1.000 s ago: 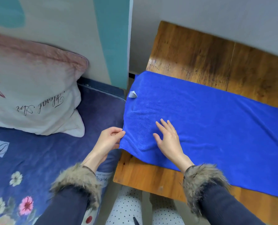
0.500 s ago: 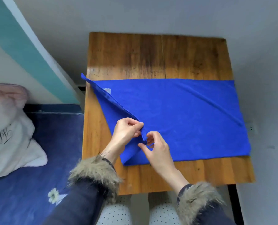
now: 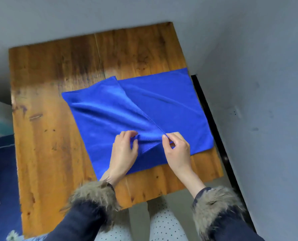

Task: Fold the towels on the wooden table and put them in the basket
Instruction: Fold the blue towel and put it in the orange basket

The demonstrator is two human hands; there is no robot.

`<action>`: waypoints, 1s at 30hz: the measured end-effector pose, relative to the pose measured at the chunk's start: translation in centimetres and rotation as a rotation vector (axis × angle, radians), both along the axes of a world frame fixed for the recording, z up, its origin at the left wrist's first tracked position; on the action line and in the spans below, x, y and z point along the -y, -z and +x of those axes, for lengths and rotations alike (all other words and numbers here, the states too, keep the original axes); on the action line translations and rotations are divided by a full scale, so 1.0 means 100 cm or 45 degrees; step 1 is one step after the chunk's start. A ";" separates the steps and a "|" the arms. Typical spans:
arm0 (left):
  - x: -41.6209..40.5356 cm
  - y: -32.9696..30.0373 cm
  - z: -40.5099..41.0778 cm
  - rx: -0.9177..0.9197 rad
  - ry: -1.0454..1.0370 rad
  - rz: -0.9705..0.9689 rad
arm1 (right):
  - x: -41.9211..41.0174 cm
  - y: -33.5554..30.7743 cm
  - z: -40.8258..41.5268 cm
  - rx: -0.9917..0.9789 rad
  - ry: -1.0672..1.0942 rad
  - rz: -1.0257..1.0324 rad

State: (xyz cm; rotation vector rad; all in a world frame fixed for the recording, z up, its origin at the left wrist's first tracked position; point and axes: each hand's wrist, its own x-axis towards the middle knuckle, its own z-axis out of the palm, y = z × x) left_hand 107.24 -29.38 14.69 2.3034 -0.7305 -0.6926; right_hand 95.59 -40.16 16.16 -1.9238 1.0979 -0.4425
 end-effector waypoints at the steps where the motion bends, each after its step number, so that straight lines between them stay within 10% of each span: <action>1: 0.002 0.007 -0.008 0.089 0.088 0.037 | 0.011 0.004 -0.008 -0.020 0.020 0.011; 17: 0.130 0.026 -0.062 0.599 0.811 0.106 | 0.078 0.053 -0.089 -0.267 0.474 0.101; 24: 0.154 0.049 -0.037 0.778 1.263 0.375 | 0.080 0.069 -0.099 -0.397 0.217 -0.070; 30: 0.114 0.046 -0.011 0.824 1.104 0.560 | 0.080 0.073 -0.084 -0.488 -0.039 -0.188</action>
